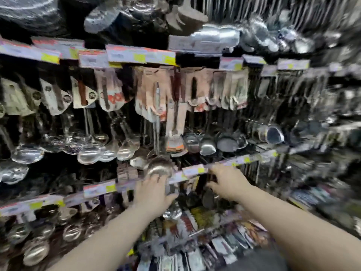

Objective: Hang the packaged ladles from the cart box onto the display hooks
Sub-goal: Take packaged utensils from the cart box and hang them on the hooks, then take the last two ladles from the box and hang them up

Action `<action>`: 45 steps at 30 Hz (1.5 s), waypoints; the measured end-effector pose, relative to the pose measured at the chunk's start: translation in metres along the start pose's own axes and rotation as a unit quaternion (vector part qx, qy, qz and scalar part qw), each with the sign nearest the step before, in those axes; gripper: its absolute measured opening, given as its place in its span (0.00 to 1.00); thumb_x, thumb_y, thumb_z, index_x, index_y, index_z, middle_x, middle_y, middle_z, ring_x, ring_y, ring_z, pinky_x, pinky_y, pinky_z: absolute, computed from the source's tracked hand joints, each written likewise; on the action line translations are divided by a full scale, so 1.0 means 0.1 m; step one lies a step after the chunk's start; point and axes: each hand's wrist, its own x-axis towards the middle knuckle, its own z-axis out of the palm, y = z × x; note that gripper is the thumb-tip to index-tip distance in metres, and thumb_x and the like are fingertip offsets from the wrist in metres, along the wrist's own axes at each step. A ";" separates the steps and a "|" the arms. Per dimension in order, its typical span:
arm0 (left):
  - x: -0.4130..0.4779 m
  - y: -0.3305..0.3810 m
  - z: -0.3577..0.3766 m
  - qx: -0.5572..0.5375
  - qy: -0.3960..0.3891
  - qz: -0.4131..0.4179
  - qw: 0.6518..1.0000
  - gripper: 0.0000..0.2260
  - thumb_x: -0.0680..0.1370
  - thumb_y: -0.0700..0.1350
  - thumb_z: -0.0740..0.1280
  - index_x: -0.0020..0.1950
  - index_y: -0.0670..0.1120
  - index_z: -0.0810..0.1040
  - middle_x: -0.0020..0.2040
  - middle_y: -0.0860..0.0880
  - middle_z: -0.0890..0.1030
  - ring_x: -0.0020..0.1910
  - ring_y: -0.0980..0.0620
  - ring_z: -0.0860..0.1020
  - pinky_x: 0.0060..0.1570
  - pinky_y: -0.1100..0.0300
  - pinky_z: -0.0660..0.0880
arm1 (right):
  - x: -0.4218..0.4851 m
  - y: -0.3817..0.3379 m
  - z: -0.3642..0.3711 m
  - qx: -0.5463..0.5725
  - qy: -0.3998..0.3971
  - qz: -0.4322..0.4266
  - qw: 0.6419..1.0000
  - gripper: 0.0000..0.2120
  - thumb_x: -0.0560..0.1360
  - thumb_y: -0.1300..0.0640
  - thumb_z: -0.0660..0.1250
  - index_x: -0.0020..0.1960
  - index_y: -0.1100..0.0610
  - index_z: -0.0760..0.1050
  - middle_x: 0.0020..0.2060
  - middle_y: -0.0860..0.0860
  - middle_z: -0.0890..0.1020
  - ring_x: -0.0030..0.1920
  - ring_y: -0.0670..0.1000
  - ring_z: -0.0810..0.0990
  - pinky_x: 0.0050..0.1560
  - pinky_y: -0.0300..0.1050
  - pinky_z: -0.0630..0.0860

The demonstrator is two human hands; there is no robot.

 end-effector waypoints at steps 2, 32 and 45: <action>-0.04 0.66 0.21 -0.007 -0.029 0.039 0.999 0.28 0.72 0.65 0.59 0.67 0.50 0.63 0.66 0.47 0.69 0.67 0.43 0.65 0.64 0.43 0.66 | -0.42 0.66 -0.04 -0.004 -0.019 0.056 0.998 0.21 0.74 0.44 0.61 0.64 0.51 0.67 0.59 0.54 0.76 0.58 0.58 0.76 0.55 0.52 0.73; 0.46 6.51 2.27 -0.024 -0.212 0.381 0.900 0.30 0.73 0.64 0.59 0.70 0.49 0.62 0.69 0.47 0.67 0.71 0.44 0.62 0.69 0.45 0.62 | -3.15 5.49 0.43 0.058 -0.115 0.491 0.862 0.19 0.75 0.44 0.60 0.62 0.52 0.67 0.61 0.55 0.74 0.62 0.57 0.73 0.60 0.52 0.72; 1.62 7.79 3.17 -0.001 -0.305 0.352 0.885 0.28 0.73 0.64 0.59 0.68 0.51 0.63 0.68 0.48 0.68 0.69 0.46 0.64 0.67 0.45 0.62 | -2.61 7.19 0.87 0.123 -0.181 0.526 0.822 0.20 0.75 0.45 0.61 0.64 0.51 0.68 0.64 0.55 0.73 0.64 0.57 0.72 0.64 0.50 0.70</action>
